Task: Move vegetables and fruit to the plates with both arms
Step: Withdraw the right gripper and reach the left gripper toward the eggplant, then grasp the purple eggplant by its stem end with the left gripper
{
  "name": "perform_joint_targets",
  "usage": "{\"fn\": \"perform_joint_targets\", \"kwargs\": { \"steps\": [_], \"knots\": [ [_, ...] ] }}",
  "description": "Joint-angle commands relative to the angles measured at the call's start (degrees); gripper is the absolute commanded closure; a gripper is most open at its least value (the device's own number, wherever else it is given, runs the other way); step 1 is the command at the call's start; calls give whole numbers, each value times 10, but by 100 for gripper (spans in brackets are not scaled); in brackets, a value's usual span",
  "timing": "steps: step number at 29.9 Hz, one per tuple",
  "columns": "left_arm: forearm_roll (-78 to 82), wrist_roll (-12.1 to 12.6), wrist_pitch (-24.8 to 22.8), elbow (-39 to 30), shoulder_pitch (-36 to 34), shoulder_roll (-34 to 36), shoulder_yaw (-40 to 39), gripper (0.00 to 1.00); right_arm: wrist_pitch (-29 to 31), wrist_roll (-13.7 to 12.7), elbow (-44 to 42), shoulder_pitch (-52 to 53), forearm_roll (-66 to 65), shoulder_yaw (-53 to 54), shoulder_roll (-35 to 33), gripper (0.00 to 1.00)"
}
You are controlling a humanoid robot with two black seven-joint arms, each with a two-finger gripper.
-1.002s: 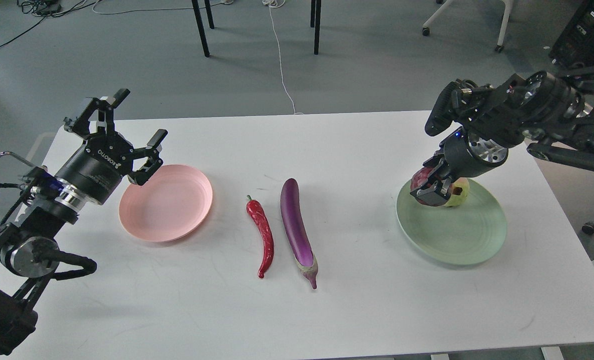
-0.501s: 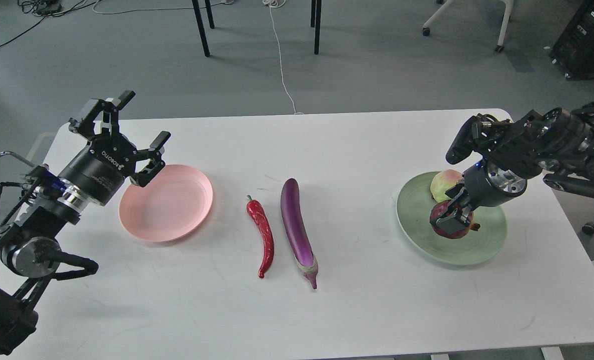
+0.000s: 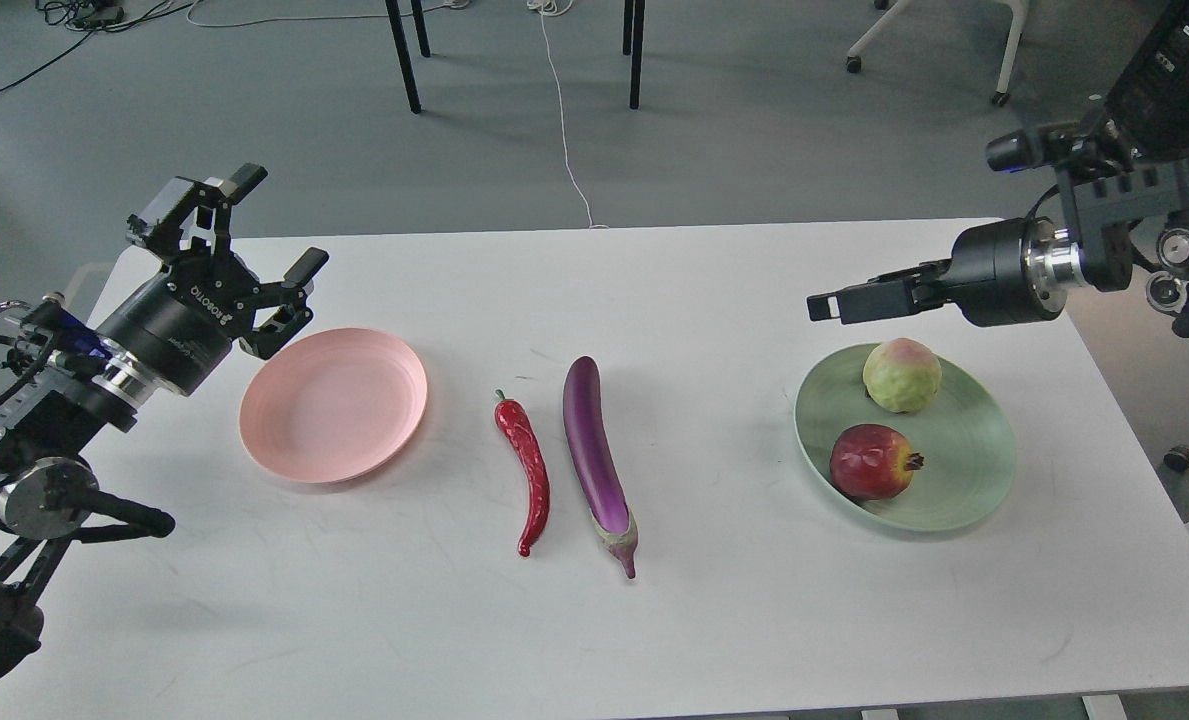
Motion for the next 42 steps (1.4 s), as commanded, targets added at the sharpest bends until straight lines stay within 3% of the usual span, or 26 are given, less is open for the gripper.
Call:
{"fn": "perform_joint_targets", "kwargs": {
  "steps": [1,4,7,11,16,21,24,28,42],
  "knots": [
    [62,-9,0,-25,-5,3,1,2,-1,0,1,-77,264,56,-48,2],
    [147,-8,0,-45,-7,-2,2,2,8,0,-1,-154,404,98,-69,2],
    [232,-1,0,-63,-25,-2,22,2,62,0,-8,-216,501,130,-81,2],
    [377,10,0,-63,-103,-2,115,2,80,0,-58,-288,602,176,-80,2],
    [488,87,0,-57,-233,-2,267,2,80,0,-128,-343,636,233,-64,2],
    [497,122,0,2,-340,-37,422,2,80,0,-129,-358,636,245,-64,2],
    [493,158,0,29,-381,-61,483,2,80,0,-129,-361,636,245,-64,2],
    [490,194,0,61,-400,-107,508,2,80,0,-130,-362,636,245,-64,2],
    [501,200,0,187,-409,-194,561,2,80,0,-130,-372,636,245,-67,2]
  ]
}}
